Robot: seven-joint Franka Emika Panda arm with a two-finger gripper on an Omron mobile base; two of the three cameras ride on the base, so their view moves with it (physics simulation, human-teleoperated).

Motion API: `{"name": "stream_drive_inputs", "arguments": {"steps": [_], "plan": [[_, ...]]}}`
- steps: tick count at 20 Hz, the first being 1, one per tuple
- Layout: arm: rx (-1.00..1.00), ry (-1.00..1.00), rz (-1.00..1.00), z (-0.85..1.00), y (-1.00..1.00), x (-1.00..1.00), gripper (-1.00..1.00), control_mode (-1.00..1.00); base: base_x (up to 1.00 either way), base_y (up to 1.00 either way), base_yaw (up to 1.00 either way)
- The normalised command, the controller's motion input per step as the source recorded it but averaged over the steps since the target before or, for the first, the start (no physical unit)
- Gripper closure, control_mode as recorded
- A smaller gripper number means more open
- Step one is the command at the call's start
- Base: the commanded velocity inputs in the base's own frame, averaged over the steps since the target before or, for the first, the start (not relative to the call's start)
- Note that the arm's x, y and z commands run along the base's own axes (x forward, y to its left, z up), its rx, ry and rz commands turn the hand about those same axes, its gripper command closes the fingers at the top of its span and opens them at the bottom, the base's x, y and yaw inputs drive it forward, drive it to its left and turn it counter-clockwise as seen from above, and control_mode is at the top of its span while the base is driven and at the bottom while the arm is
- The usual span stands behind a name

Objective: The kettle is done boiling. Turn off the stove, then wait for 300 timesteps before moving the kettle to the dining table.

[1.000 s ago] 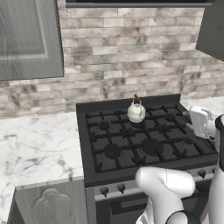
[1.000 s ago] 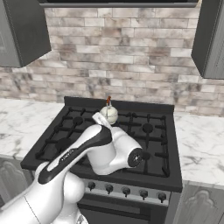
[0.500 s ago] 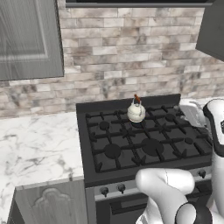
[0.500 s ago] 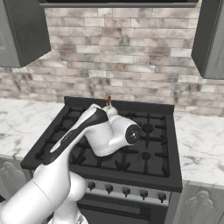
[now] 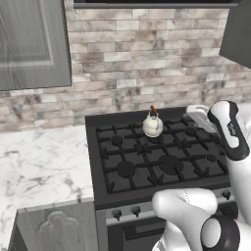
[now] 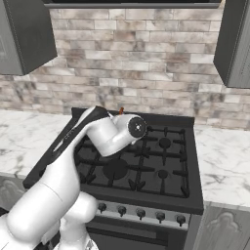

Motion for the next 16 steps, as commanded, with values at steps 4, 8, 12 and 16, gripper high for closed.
{"name": "stream_drive_inputs", "arguments": {"steps": [4, 8, 12, 16], "plan": [[-0.07, 0.0, 0.0, 0.0, 0.11, 0.27, -1.0, -1.0, 0.0, 0.0, 0.0], [-0.07, 0.01, 0.0, 0.0, 0.08, 0.31, -1.0, -1.0, 0.0, 0.0, 0.0], [-0.07, 0.02, 0.0, 0.0, 0.07, 0.33, -1.0, -1.0, 0.0, 0.0, 0.0], [-0.09, 0.04, 0.0, 0.0, 0.07, 0.34, -1.0, -1.0, 0.0, 0.0, 0.0]]}}
